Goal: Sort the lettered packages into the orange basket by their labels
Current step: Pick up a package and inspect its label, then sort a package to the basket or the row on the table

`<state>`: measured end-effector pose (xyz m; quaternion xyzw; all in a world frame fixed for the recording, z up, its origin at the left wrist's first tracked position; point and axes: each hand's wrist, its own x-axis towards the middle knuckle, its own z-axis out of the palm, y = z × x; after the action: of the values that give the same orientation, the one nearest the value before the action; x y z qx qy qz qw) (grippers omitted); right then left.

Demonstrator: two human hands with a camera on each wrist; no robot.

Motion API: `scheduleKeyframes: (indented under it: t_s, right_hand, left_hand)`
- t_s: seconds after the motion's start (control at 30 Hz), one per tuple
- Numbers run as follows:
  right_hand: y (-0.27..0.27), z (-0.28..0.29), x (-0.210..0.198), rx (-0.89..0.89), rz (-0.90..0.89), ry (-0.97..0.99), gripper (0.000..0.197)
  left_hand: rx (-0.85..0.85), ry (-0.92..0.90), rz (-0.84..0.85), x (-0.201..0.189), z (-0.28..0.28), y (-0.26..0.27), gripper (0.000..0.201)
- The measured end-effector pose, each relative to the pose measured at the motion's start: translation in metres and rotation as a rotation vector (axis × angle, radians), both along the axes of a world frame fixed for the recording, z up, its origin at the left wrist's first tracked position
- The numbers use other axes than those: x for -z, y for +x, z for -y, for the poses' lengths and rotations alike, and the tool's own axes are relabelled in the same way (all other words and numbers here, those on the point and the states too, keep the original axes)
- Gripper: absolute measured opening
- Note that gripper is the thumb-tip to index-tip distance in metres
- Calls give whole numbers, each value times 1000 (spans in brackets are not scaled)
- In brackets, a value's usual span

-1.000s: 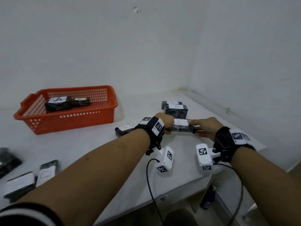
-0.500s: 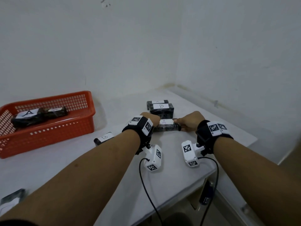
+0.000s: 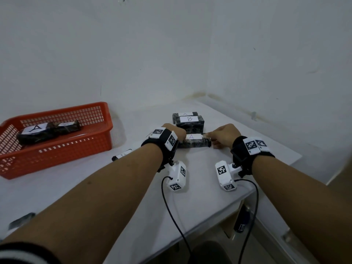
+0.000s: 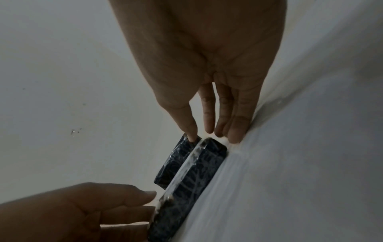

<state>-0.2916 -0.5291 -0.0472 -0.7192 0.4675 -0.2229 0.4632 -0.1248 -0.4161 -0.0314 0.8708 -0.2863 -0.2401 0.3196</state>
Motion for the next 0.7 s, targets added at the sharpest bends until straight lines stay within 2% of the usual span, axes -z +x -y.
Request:
scheduleKeyframes:
  t_s: [0.13,0.3,0.43,0.57,0.7]
  right_hand:
    - [-8,-12,-16,-7,-52,-244,21]
    - [-9,-50,-43,-169,-47,-426,21]
    - [6,-98,-56,-366,-76,-448,46]
    - [25,-154,-67,-575,-156,-501,74]
    - [46,-214,-74,-753,-178,-543,82]
  left_hand:
    - [8,-122,-103,-22,-26,-3,20]
    - [87,-45,92,-60,-84,10,29]
    - [115,32,288,-85,-152,24,40]
    - [169,166,507,-91,-222,29,41]
    - [168,321,512,-84,-285,36,50]
